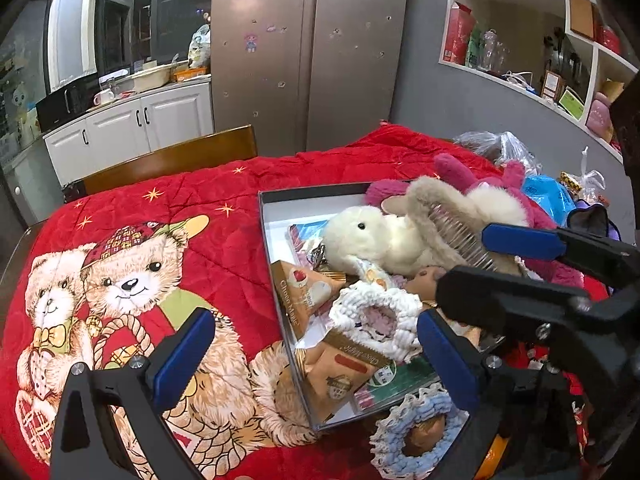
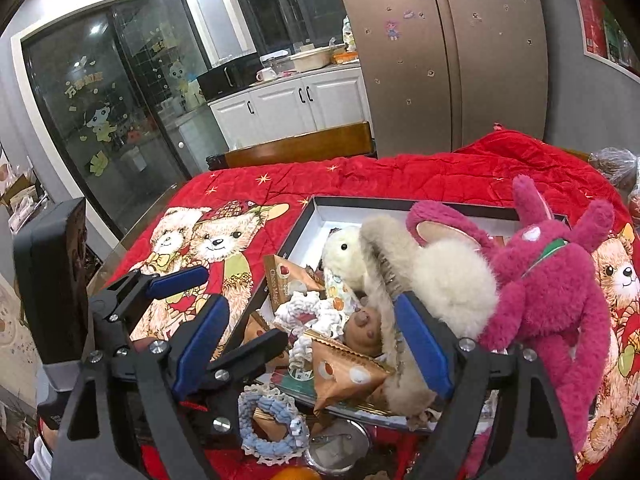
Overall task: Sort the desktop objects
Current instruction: 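Open both grippers to drop the scrunchie and packet into the box, then withdraw both tools from the box toward the loose items on the quilt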
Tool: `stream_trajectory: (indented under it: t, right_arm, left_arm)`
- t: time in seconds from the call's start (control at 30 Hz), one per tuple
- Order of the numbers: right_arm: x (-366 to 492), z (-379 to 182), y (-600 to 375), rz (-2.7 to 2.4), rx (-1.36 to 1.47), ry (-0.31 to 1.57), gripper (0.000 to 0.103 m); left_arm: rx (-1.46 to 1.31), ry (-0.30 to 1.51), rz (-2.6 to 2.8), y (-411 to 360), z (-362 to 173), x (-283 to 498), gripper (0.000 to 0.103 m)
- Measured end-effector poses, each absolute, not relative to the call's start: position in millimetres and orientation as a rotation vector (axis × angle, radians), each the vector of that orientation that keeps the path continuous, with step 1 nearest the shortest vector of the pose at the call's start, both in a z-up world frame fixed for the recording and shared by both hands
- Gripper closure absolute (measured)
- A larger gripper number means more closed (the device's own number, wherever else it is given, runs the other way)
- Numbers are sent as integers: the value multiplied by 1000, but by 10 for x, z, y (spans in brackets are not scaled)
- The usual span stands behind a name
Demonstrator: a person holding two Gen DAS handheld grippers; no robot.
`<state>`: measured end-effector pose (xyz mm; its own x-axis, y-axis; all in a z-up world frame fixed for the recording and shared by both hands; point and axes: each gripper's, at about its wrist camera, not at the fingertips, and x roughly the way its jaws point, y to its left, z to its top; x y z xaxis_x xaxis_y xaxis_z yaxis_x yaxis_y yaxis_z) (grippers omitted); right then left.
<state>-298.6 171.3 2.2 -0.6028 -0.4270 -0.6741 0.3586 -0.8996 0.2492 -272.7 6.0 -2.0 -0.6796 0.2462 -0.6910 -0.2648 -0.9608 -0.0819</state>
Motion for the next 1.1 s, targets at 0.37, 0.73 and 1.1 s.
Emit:
stream_trajectory:
  t: [0.37, 0.73, 1.1]
  right_arm:
    - [-2861, 246, 1677, -2522, 1001, -86, 14]
    - [-2234, 939, 1726, -2712, 812, -12, 0]
    - [-1436, 1342, 2009, -2676, 750, -15, 0]
  left_arm:
    - [-1011, 26, 2681, 49, 207, -2573, 0]
    - [-843, -34, 2763, -65, 800, -2067, 0]
    - [-757, -81, 2804, -173, 1113, -1488, 0]
